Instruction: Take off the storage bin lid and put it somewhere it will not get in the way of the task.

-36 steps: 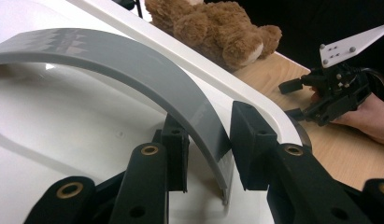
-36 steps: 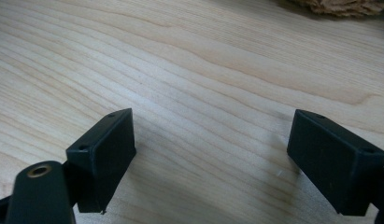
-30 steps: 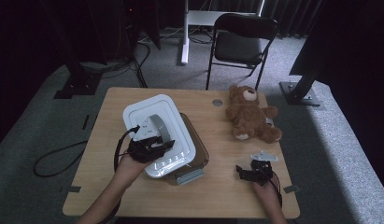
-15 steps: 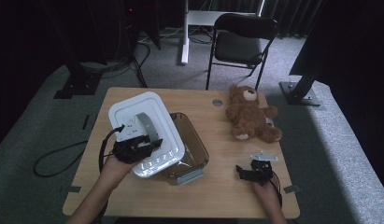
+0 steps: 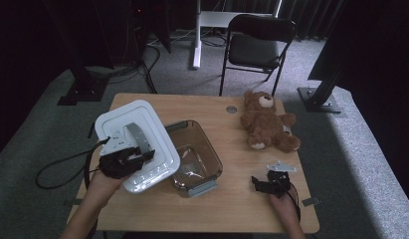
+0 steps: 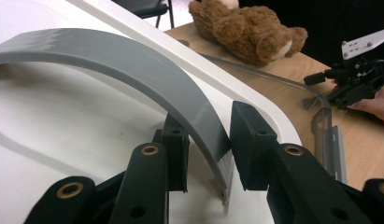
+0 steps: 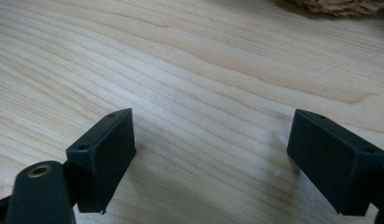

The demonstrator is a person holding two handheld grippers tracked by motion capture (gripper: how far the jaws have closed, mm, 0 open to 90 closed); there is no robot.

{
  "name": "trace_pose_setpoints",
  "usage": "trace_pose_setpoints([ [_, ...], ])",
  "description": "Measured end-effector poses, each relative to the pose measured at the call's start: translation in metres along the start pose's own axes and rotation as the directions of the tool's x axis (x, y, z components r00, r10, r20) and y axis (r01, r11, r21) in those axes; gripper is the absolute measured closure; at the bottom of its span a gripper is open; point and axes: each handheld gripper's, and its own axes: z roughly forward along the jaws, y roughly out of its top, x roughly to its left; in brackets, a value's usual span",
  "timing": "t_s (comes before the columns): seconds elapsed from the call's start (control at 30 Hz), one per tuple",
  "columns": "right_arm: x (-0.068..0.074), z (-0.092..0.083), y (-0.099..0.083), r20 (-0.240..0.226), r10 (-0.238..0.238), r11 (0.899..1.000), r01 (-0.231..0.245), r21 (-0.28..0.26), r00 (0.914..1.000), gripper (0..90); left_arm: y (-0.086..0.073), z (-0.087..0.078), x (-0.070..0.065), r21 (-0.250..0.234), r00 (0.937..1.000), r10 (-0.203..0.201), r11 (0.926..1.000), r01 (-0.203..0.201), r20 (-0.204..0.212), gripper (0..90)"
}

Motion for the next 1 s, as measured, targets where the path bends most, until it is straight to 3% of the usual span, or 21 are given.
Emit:
trace_pose_setpoints([
  [0.27, 0.0, 0.0, 0.0, 0.0, 0.0, 1.0, 0.0, 0.0, 1.0, 14.4, -0.014, -0.013, 0.012, -0.011, 0.9994, -0.027, 0.9996, 0.027, -0.023, 69.3],
  [0.53, 0.0, 0.0, 0.0, 0.0, 0.0, 1.0, 0.0, 0.001, 1.0, 14.4, -0.032, -0.021, 0.023, 0.011, 0.9983, -0.045, 0.9989, 0.045, -0.036, 69.3],
  [0.87, 0.0, 0.0, 0.0, 0.002, 0.0, 1.0, 0.0, 0.0, 1.0, 14.4, -0.053, -0.012, 0.032, 0.052, 0.9983, -0.058, 0.997, 0.058, -0.004, 69.1],
  [1.0, 0.0, 0.0, 0.0, 0.002, 0.0, 1.0, 0.0, 0.0, 1.0, 14.4, -0.066, 0.001, 0.042, 0.073, 0.9948, -0.098, 0.9927, 0.096, 0.026, 69.2],
])
